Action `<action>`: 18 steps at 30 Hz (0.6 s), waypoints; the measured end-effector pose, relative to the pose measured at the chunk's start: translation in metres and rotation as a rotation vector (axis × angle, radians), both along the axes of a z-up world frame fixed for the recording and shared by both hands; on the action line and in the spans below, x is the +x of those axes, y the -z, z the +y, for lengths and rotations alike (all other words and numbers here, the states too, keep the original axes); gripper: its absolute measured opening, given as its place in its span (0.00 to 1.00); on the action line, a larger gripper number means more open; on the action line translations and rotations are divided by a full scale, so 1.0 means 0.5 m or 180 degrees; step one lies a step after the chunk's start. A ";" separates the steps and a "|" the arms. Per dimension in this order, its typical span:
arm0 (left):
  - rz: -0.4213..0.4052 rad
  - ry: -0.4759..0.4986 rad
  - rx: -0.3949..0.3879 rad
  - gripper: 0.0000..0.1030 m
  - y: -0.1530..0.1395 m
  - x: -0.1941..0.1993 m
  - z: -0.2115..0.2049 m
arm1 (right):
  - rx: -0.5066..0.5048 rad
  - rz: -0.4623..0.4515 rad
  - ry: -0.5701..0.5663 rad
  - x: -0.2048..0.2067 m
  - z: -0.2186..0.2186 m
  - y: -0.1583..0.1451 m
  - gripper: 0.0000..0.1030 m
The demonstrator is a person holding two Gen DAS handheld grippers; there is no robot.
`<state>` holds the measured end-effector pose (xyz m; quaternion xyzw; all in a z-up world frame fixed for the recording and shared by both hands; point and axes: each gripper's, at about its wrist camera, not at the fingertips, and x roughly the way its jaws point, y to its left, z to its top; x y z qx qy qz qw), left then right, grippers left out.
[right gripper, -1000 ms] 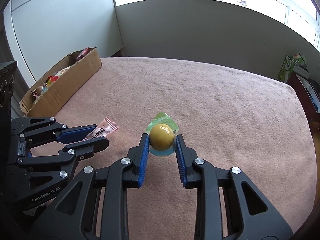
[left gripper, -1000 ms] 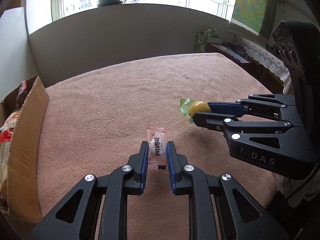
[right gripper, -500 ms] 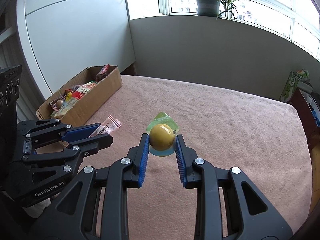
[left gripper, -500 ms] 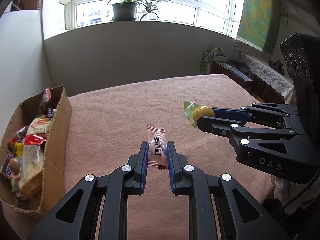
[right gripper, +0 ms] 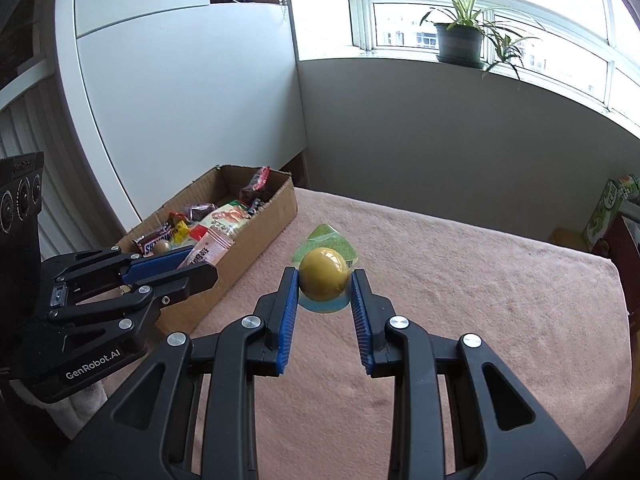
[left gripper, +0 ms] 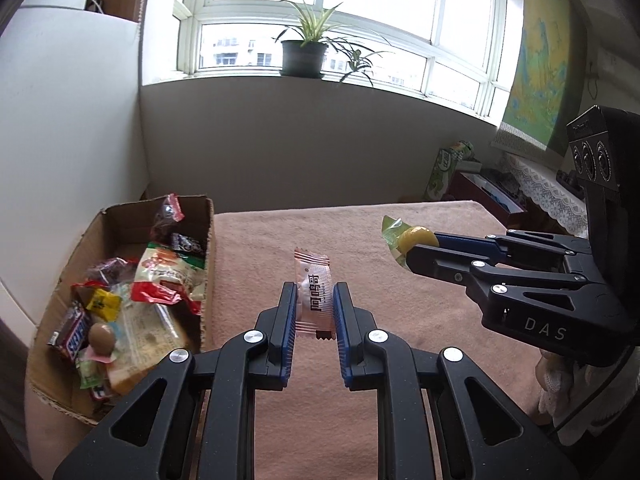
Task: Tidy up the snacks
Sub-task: 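Carry the pink packet and yellow egg candy into the box and open both grippers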
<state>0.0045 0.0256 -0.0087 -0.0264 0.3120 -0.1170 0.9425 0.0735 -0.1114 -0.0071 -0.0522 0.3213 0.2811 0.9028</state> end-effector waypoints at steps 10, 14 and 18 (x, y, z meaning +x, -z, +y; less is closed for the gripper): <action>-0.0125 -0.0440 -0.0122 0.16 -0.024 0.010 0.145 | 0.0049 0.0039 -0.0367 0.046 0.161 -0.012 0.27; -0.0120 -0.0613 -0.0117 0.16 -0.024 0.028 0.200 | 0.0057 0.0109 -0.0458 0.068 0.219 0.000 0.27; -0.0043 -0.0745 -0.0127 0.16 -0.018 0.068 0.249 | 0.0025 0.0211 -0.0514 0.099 0.264 0.023 0.27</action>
